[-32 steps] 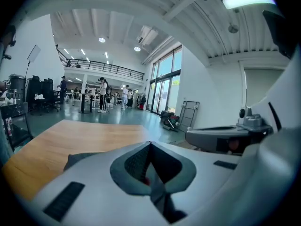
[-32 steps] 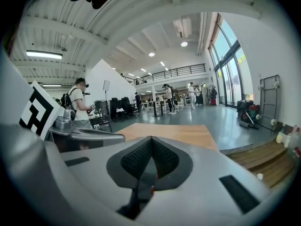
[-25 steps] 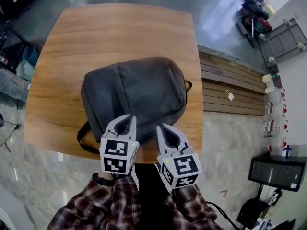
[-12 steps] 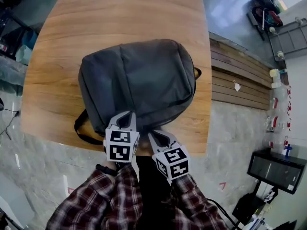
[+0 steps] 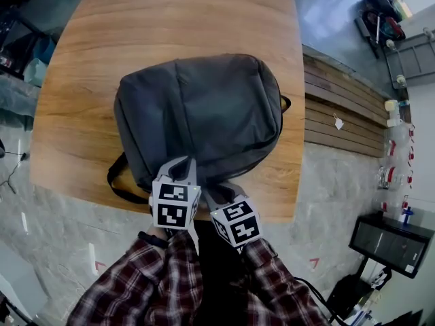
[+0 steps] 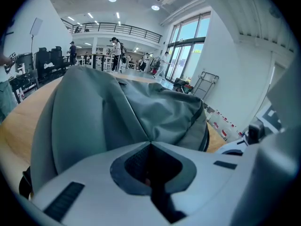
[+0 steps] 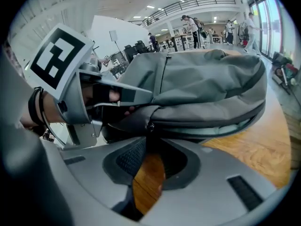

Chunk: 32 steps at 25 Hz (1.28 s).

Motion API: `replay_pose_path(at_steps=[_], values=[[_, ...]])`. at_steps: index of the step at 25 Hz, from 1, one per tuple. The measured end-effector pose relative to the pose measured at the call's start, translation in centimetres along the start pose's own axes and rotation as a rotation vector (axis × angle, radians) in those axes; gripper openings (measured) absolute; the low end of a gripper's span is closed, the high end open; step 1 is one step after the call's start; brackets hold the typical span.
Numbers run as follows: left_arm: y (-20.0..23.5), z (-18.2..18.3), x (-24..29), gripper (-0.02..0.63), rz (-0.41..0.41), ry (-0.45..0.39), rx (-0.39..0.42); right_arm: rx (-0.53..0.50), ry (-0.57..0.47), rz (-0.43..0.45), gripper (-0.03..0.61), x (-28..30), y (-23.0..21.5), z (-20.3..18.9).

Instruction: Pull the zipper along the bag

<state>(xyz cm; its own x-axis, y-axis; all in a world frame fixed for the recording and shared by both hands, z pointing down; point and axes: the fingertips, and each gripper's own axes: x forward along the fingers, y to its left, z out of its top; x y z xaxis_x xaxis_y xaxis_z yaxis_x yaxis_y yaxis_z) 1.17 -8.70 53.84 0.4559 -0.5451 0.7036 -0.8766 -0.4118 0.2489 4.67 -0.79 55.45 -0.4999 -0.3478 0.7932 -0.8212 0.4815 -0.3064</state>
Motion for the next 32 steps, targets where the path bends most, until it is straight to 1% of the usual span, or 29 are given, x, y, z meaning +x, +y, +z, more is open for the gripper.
replay_pose_path(at_steps=[3, 8, 10, 11, 12, 13, 17, 23, 27, 30, 32], values=[[0.0, 0.0, 0.0, 0.008, 0.0, -0.001, 0.004, -0.016, 0.033, 0.0, 0.075, 0.6, 0.0, -0.1], [0.0, 0.0, 0.0, 0.008, 0.004, -0.004, 0.01, 0.003, 0.077, 0.009, 0.075, 0.9, -0.1, -0.1], [0.1, -0.1, -0.1, 0.008, 0.009, -0.005, 0.015, -0.016, 0.087, 0.001, 0.075, 1.0, 0.1, -0.1], [0.1, -0.2, -0.1, 0.008, 0.01, -0.004, 0.015, -0.026, 0.087, -0.004, 0.071, 0.9, 0.2, -0.1], [0.1, -0.2, 0.0, 0.008, 0.011, -0.003, 0.015, -0.029, 0.085, -0.009, 0.05, 0.9, 0.3, -0.2], [0.0, -0.3, 0.0, 0.008, 0.011, -0.004, 0.016, -0.021, 0.08, -0.016, 0.024, 0.9, 0.4, -0.2], [-0.1, -0.1, 0.0, 0.008, 0.01, -0.018, 0.024, 0.064, 0.048, -0.003, 0.017, 0.5, 0.2, 0.0], [-0.3, 0.1, -0.1, 0.008, 0.011, -0.044, 0.051, 0.071, 0.077, -0.01, 0.014, 0.1, -0.2, -0.1], [-0.2, -0.1, 0.0, 0.008, 0.001, -0.046, 0.055, 0.111, 0.071, -0.053, 0.014, -0.8, -2.6, -0.5], [-0.2, -0.1, 0.0, 0.008, -0.008, -0.045, 0.049, 0.138, 0.058, -0.101, 0.014, -2.5, -5.9, -0.6], [-0.1, -0.1, -0.1, 0.008, -0.009, -0.046, 0.05, 0.137, 0.051, -0.142, 0.014, -3.8, -8.3, -0.6]])
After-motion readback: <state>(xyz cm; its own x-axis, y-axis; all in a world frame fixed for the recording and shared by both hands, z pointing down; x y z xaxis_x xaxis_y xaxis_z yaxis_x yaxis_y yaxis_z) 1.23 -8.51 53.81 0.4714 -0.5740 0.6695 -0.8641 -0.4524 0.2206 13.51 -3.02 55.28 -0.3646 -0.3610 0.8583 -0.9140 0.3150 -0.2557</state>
